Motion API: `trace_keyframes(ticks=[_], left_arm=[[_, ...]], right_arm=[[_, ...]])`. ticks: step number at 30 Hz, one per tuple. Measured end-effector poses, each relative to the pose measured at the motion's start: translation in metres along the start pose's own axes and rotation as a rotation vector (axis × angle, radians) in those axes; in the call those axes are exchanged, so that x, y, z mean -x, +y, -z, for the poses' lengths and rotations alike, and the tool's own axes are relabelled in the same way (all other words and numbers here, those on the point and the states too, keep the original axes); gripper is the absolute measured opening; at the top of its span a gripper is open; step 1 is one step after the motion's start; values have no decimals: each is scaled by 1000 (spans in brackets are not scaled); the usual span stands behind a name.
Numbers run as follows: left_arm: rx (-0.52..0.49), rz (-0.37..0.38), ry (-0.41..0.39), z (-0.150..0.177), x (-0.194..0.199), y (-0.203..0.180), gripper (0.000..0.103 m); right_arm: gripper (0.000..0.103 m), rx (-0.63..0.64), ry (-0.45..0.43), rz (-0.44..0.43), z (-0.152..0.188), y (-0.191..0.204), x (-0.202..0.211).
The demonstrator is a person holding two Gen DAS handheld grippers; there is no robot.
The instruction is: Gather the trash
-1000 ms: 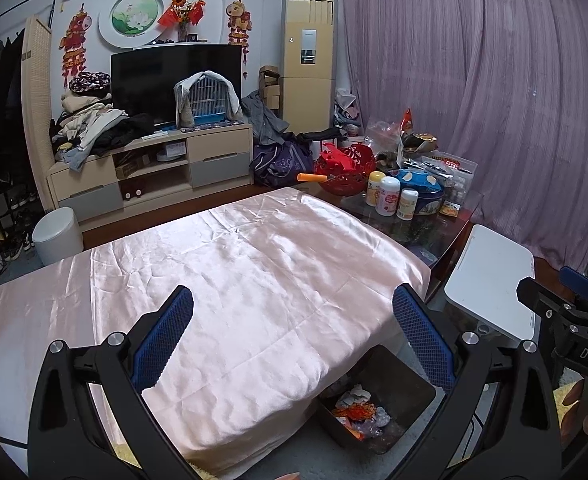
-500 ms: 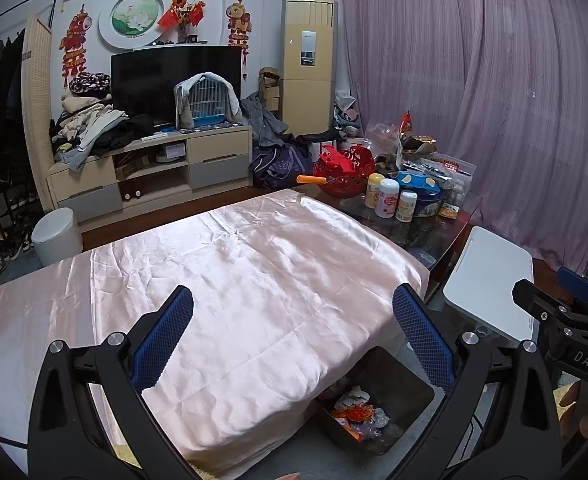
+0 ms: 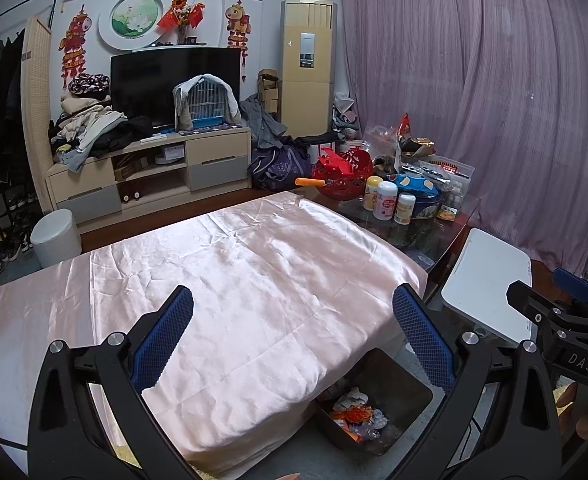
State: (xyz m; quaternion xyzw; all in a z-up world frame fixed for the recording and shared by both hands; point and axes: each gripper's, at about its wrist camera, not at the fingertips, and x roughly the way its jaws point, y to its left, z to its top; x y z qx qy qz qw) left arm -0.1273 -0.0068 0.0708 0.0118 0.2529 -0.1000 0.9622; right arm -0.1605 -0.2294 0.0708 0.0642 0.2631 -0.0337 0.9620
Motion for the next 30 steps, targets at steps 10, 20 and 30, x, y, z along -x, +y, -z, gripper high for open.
trace_keyframes(ticks=[10,20,30], left_arm=[[-1,-1,-2,0,1,1,95],[0,0,-4,-2,1,0,95],[0,-2,-4,-1,1,0,95]], right_arm=[[100,0,0,-1,-1,0,-1],[100,0,-1,-1,-1,-1,-1],[100,1,0,-1,-1,-1,-2]])
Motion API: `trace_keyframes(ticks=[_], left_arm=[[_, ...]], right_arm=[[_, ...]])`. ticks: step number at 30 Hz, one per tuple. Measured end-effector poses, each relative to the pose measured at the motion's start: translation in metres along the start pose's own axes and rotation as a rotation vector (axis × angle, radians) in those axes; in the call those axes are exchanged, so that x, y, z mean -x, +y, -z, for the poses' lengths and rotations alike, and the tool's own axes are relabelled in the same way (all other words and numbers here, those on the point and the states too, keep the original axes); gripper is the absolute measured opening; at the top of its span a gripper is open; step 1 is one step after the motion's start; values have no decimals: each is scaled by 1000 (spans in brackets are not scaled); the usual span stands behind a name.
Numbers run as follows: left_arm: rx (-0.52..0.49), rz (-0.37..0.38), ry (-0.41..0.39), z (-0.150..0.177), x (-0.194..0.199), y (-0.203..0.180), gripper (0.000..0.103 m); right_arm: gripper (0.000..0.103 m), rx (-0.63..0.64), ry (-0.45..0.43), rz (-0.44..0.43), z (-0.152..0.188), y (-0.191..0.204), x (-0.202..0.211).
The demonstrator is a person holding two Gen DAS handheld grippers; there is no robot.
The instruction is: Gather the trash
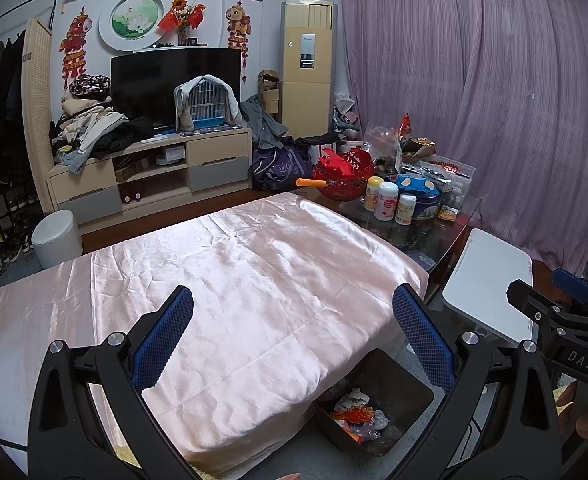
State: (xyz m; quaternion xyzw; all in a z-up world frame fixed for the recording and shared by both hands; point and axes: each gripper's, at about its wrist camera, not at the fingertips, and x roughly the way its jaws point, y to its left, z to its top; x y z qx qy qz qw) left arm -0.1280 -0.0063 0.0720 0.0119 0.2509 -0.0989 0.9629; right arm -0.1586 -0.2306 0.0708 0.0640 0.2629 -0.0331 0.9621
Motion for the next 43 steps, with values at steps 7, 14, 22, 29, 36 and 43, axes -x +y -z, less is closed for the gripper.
trace_keyframes(ticks=[7,14,22,29,36,43], left_arm=[[0,0,0,-1,0,0,95],[-8,2,2,-2,0,0,95],[-12,8,33,-1,-4,-2,95],[-6,23,21,1,-3,-4,95],[-4,23,27,3,-3,-4,95],[-7,28,29,2,-3,-3,95]], right_arm=[[100,1,0,1,0,0,0],[100,2,0,9,-1,-1,0],[100,1,1,10,-1,-1,0],[100,-2,3,11,0,-4,-1],[100,-2,2,11,-1,-4,-1],[100,-2,3,11,-1,-4,-1]])
